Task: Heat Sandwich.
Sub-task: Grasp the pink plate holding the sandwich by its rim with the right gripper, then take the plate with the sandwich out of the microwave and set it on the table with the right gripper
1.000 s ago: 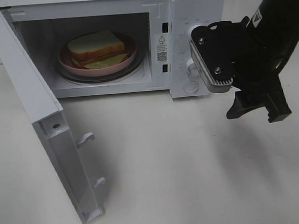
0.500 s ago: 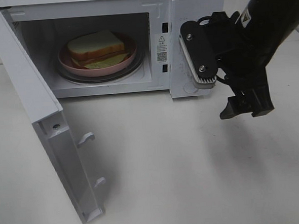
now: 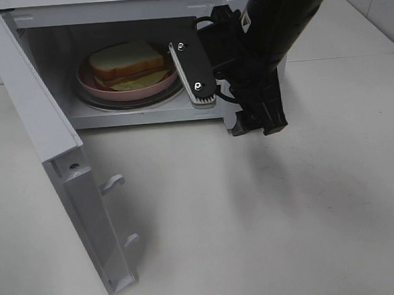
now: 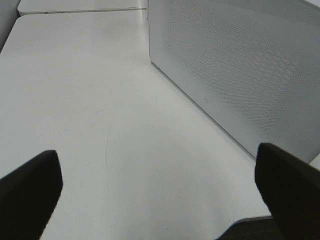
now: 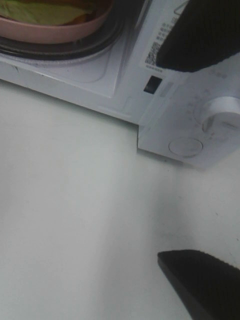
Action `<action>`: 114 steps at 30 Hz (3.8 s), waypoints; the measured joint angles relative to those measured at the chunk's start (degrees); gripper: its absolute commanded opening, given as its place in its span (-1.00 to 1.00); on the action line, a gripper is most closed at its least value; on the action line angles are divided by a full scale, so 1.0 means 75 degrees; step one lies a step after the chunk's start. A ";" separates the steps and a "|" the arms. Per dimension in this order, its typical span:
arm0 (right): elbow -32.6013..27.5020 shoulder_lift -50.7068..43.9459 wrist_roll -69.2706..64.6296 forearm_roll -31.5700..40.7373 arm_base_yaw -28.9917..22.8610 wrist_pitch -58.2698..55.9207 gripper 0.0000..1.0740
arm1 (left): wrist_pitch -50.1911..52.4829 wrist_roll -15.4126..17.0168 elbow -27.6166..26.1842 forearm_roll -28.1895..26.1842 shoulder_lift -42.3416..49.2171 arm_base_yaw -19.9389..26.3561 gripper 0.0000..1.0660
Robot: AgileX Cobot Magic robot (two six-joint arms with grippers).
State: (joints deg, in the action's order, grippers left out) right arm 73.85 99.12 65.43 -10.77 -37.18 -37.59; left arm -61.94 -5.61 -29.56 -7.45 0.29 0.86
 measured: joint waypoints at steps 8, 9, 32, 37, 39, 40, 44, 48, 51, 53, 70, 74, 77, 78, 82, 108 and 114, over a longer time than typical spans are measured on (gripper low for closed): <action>0.0787 0.0772 0.0000 -0.0069 -0.0092 0.0481 0.65 | 0.0000 0.0000 0.0000 0.0000 0.0000 0.0000 0.88; 0.0787 0.0772 0.0000 -0.0069 -0.0092 0.0481 0.65 | 0.0000 0.0000 0.0000 0.0000 0.0000 0.0000 0.88; 0.2521 0.2819 0.0000 -0.0092 -0.0191 0.1238 0.57 | 0.0000 0.0000 0.0000 0.0000 0.0000 0.0000 0.88; 0.2903 0.3224 0.0000 -0.0092 -0.0191 0.1261 0.55 | 0.0000 0.0000 0.0000 0.0000 0.0000 0.0000 0.88; 0.3193 0.3445 0.0000 -0.0084 -0.0191 0.1253 0.54 | 0.0000 0.0000 0.0000 0.0000 0.0000 0.0000 0.88; 0.3300 0.3514 0.0000 -0.0084 -0.0191 0.1253 0.54 | 0.0000 0.0000 0.0000 0.0000 0.0000 0.0000 0.88; 0.3682 0.3789 -0.0008 -0.0084 -0.0191 0.1222 0.52 | 0.0000 0.0000 0.0000 0.0000 0.0000 0.0000 0.88; 0.4087 0.4095 -0.0031 -0.0076 -0.0191 0.1024 0.50 | 0.0000 0.0000 0.0000 0.0000 0.0000 0.0000 0.88; 0.4423 0.4339 -0.0031 -0.0076 -0.0191 0.0901 0.49 | 0.0000 0.0000 0.0000 0.0000 0.0000 0.0000 0.88; 0.4675 0.4530 -0.0031 -0.0069 -0.0191 0.0779 0.48 | 0.0000 0.0000 0.0000 0.0000 0.0000 0.0000 0.88; 0.5913 0.5546 -0.0046 0.0099 -0.0160 0.0481 0.42 | 0.0000 0.0000 0.0000 0.0000 0.0000 0.0000 0.88; 0.5928 0.5584 -0.0046 0.0237 -0.0092 0.0458 0.35 | 0.0000 0.0000 0.0000 0.0000 0.0000 0.0000 0.88; 0.5928 0.5584 -0.0046 0.0252 -0.0069 0.0458 0.20 | 0.0000 0.0000 0.0000 0.0000 0.0000 0.0000 0.88; 0.5928 0.5584 -0.0046 0.0252 -0.0061 0.0458 -0.06 | 0.0000 0.0000 0.0000 0.0000 0.0000 0.0000 0.88; 0.5943 0.5584 -0.0061 0.0252 -0.0046 0.0596 -0.88 | 0.0000 0.0000 0.0000 0.0000 0.0000 0.0000 0.88; 0.5951 0.5584 -0.0306 0.0328 -0.0038 0.0497 -1.00 | 0.0000 0.0000 0.0000 0.0000 0.0000 0.0000 0.88; 0.5951 0.5562 -0.0237 0.0344 -0.0038 0.0458 -1.00 | 0.0000 0.0000 0.0000 0.0000 0.0000 0.0000 0.88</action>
State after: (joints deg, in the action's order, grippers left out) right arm 118.49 140.83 63.66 -8.19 -37.47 -34.15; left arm -61.94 -5.61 -29.56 -7.45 0.29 0.86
